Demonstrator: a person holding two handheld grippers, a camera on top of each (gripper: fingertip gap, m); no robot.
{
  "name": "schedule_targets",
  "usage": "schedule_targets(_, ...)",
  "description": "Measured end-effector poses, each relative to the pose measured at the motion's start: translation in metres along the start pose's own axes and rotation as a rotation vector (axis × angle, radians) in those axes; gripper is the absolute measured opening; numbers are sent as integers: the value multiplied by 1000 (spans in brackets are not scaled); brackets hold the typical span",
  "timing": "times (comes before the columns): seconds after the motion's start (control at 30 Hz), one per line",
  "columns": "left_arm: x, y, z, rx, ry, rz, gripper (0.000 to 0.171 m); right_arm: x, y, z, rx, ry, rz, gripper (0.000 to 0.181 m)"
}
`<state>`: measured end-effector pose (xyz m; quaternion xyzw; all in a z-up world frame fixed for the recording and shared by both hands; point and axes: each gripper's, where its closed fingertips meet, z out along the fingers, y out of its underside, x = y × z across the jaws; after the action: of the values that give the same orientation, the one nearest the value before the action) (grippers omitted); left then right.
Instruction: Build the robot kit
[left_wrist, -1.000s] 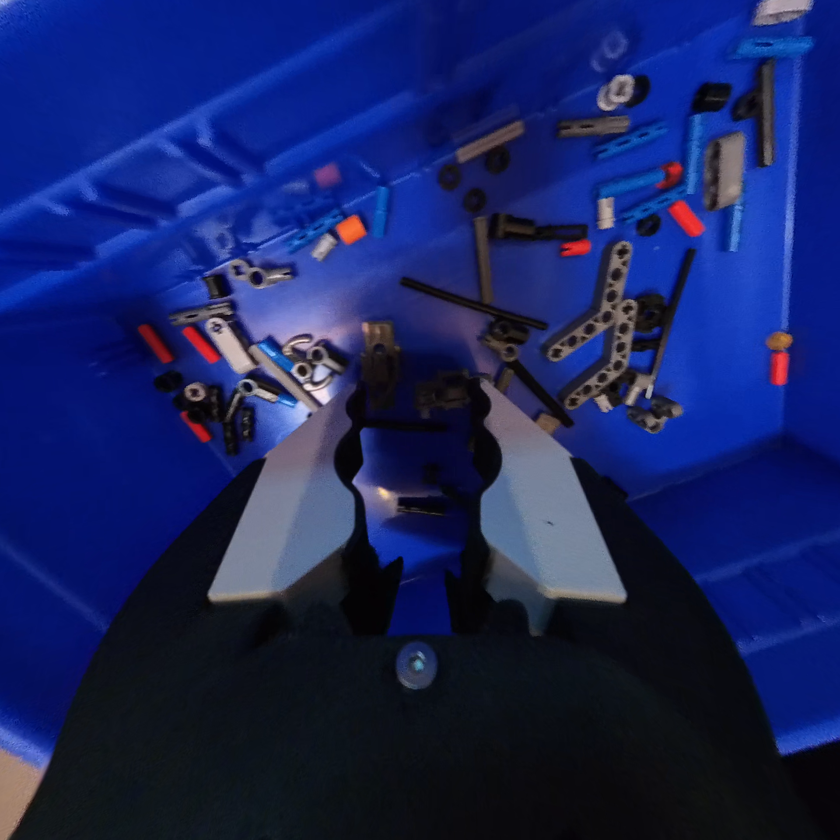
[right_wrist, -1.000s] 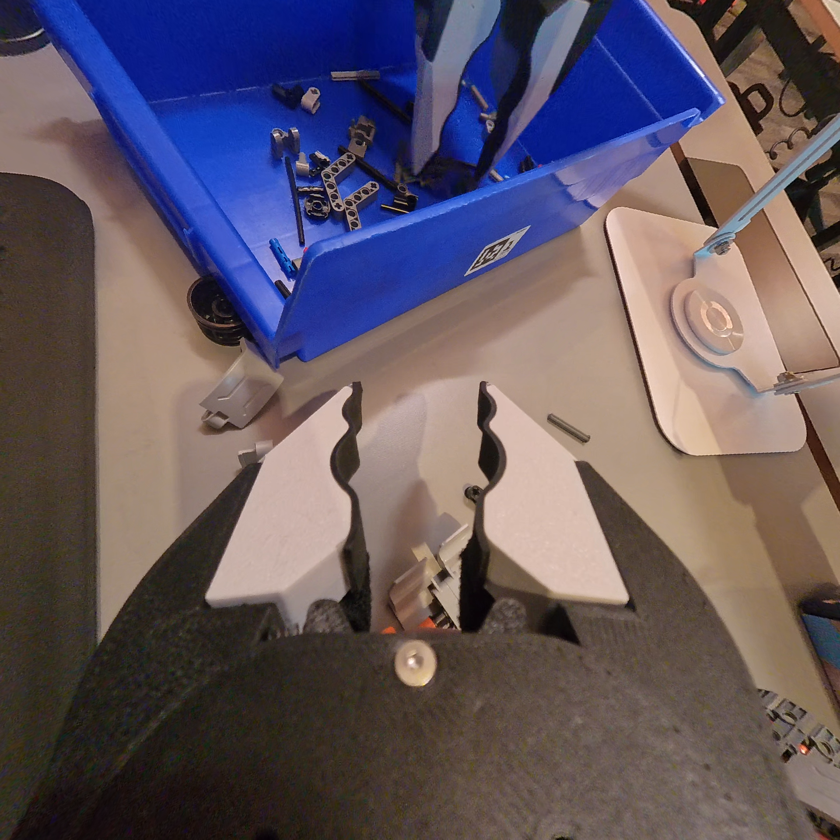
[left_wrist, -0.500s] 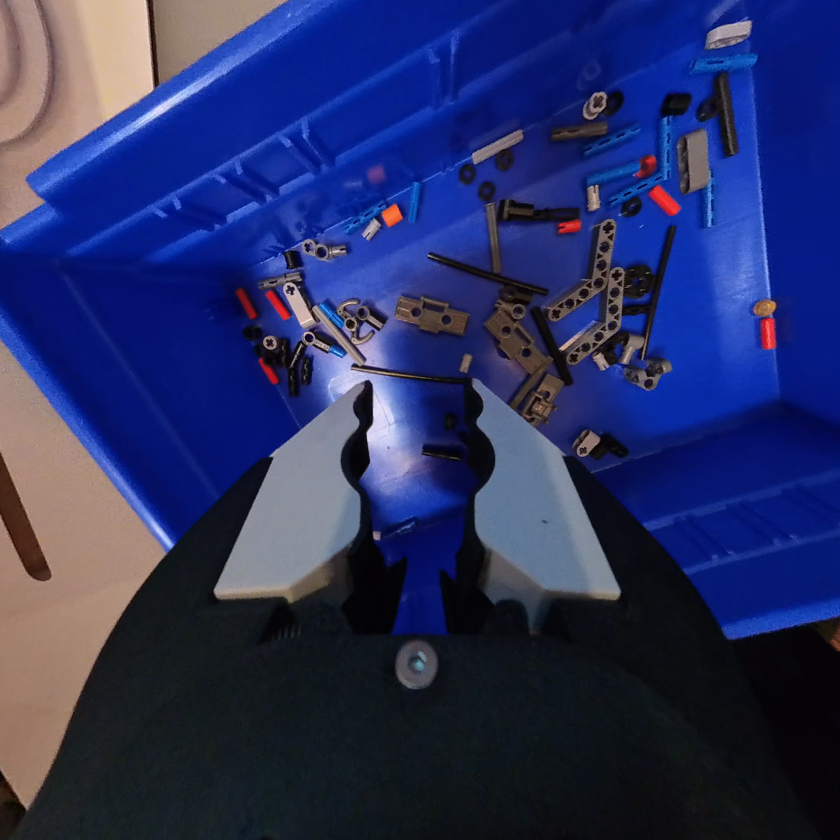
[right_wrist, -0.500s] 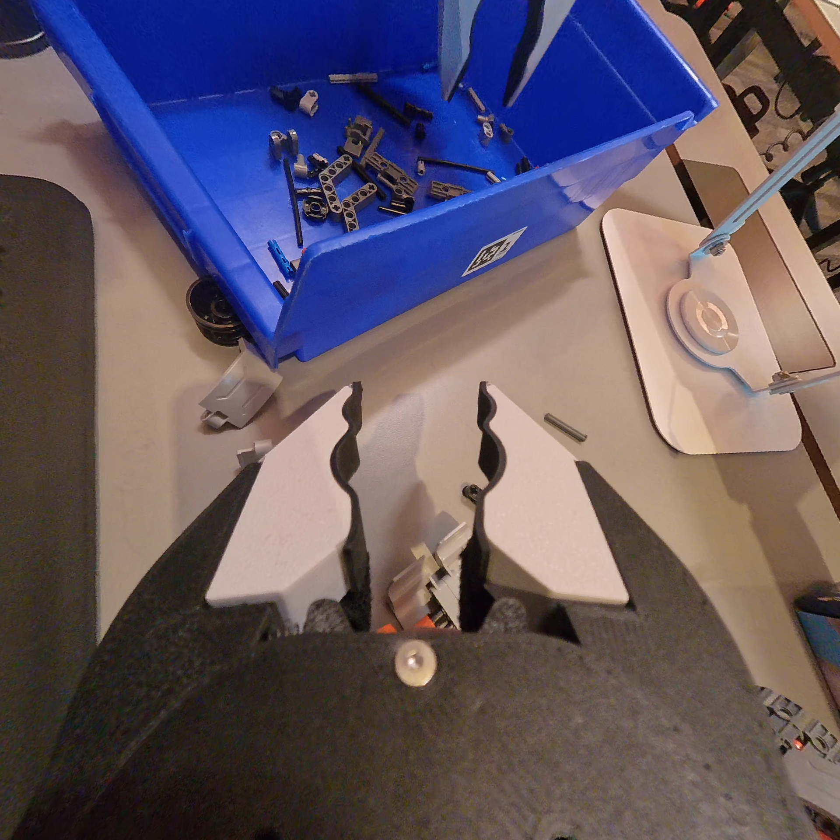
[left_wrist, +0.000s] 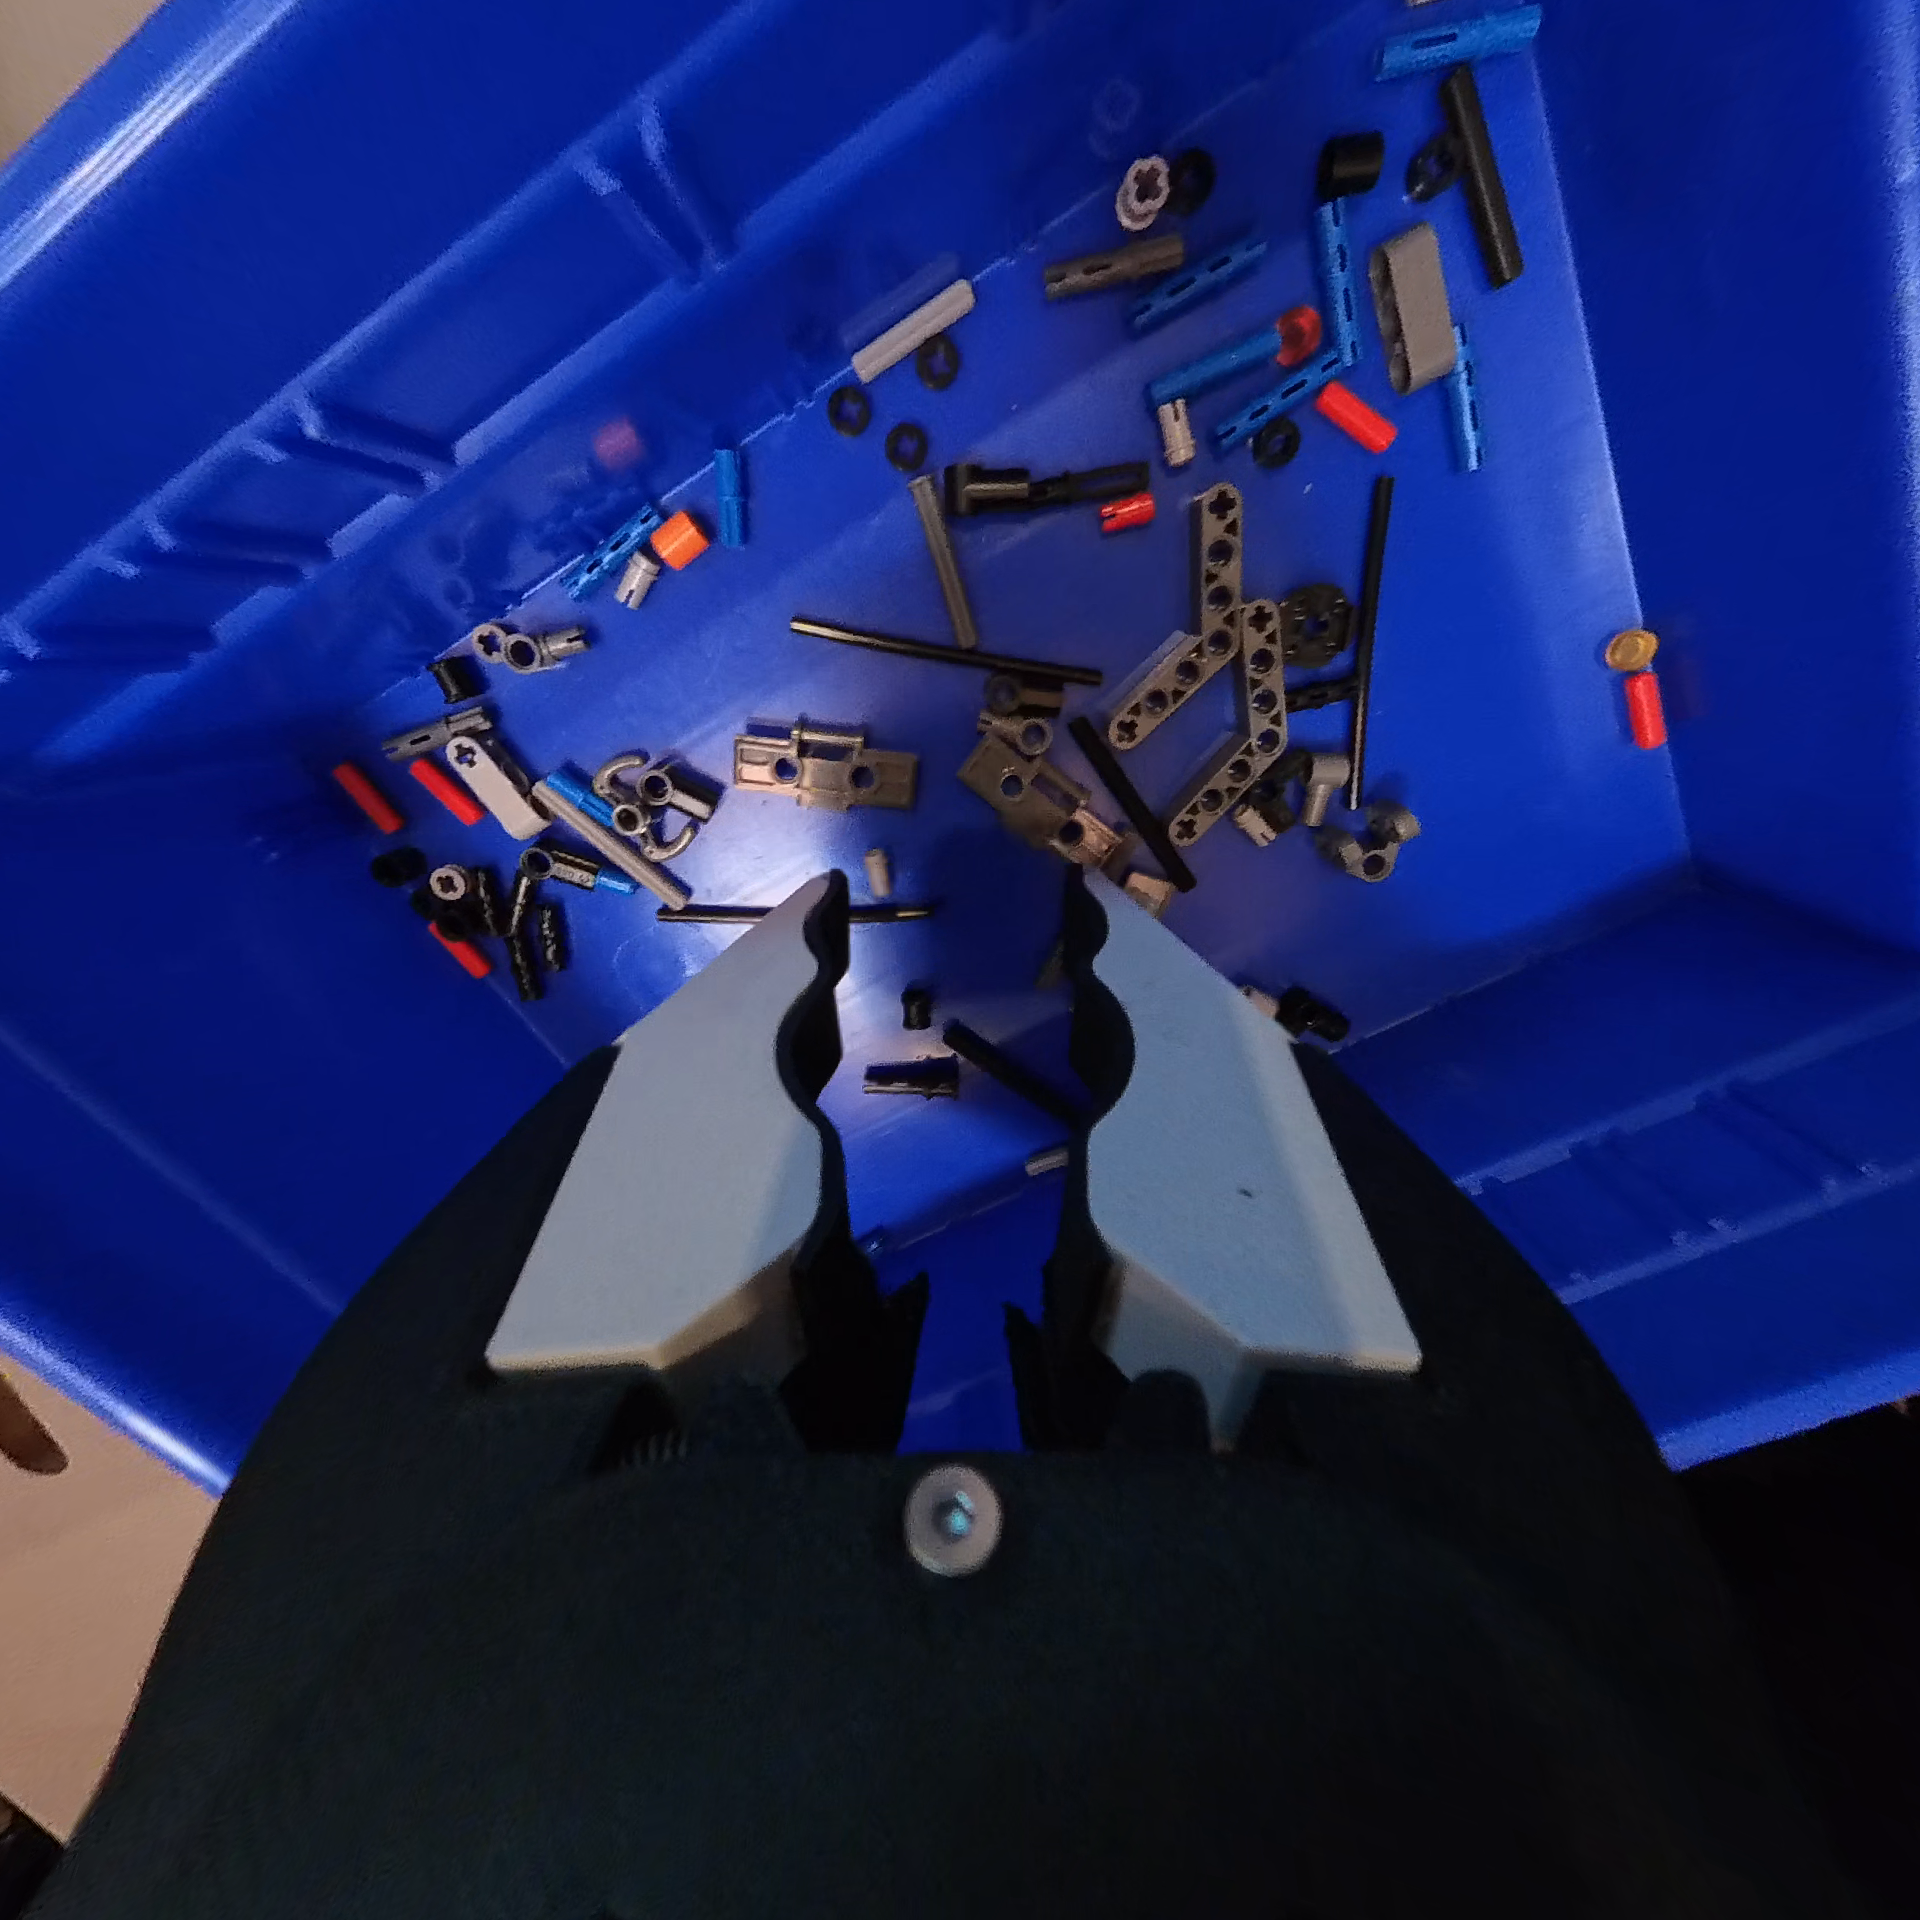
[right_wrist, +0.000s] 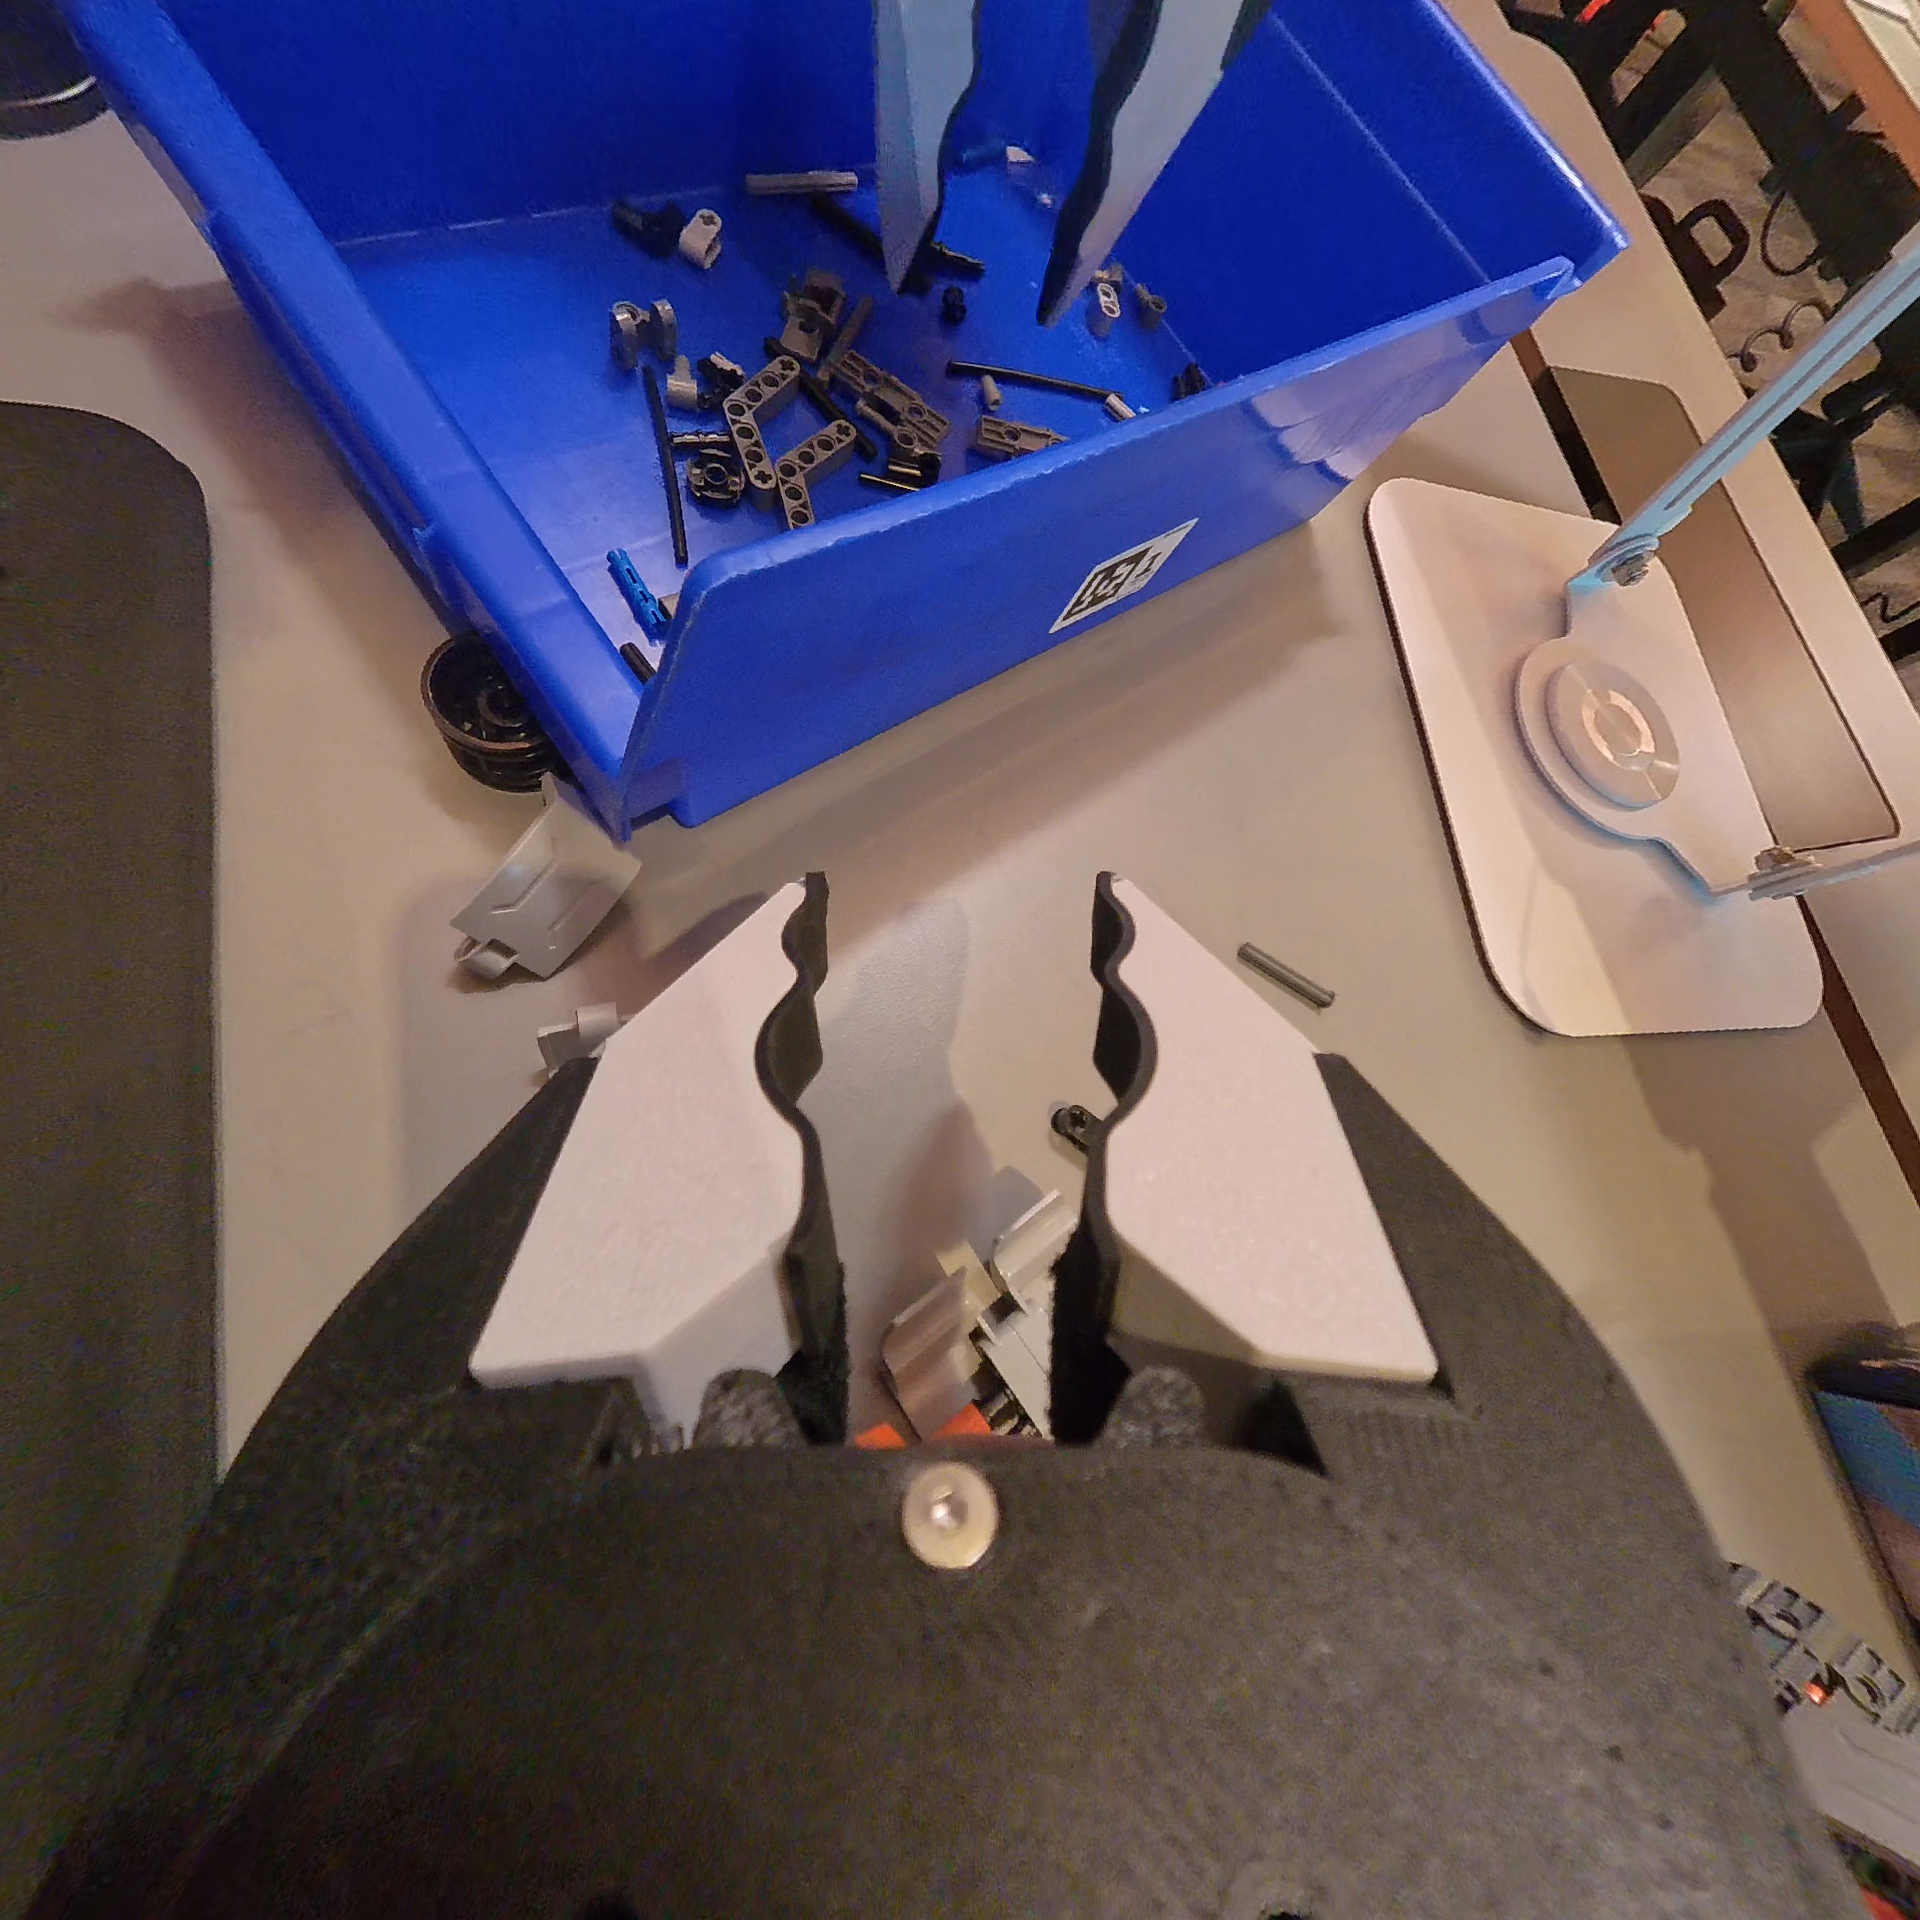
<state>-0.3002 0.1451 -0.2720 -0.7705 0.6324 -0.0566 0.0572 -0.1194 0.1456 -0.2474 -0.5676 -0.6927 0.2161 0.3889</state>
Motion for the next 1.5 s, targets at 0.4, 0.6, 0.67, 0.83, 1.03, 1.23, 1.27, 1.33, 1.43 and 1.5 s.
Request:
schedule_targets(0.4, 43, -9, 20, -62, 136, 122, 37, 1, 1, 0, -1, 0, 1, 49)
schedule_targets(0.6, 66, -4, 20, -99, 233, 144, 18, 1, 1, 0, 1, -1, 4, 49)
schedule_targets(0.67, 69, 0, 23, -118, 251, 144, 12, 1, 1, 0, 0, -1, 4, 49)
schedule_targets(0.83, 67, -4, 26, -107, 240, 140, 9, 2, 1, -1, 2, 1, 4, 49)
schedule_targets(1.03, 61, -2, 26, -130, 164, 129, 7, 3, 1, -2, 3, 8, 4, 49)
schedule_targets(1.23, 65, -2, 18, -90, 90, 131, 12, 2, 1, -1, 1, 2, 4, 49)
schedule_targets(1.27, 63, 0, 19, -95, 78, 126, 15, 2, 1, -1, 3, 1, 4, 49)
schedule_targets(1.33, 64, 2, 23, -100, 73, 128, 15, 2, 1, -1, 0, 1, 3, 49)
schedule_targets(1.43, 64, -3, 22, -76, 71, 129, 14, 2, 2, 0, -4, 4, 1, 49)
schedule_targets(1.5, 65, -4, 23, -79, 73, 129, 14, 2, 1, -1, -1, 6, 1, 49)
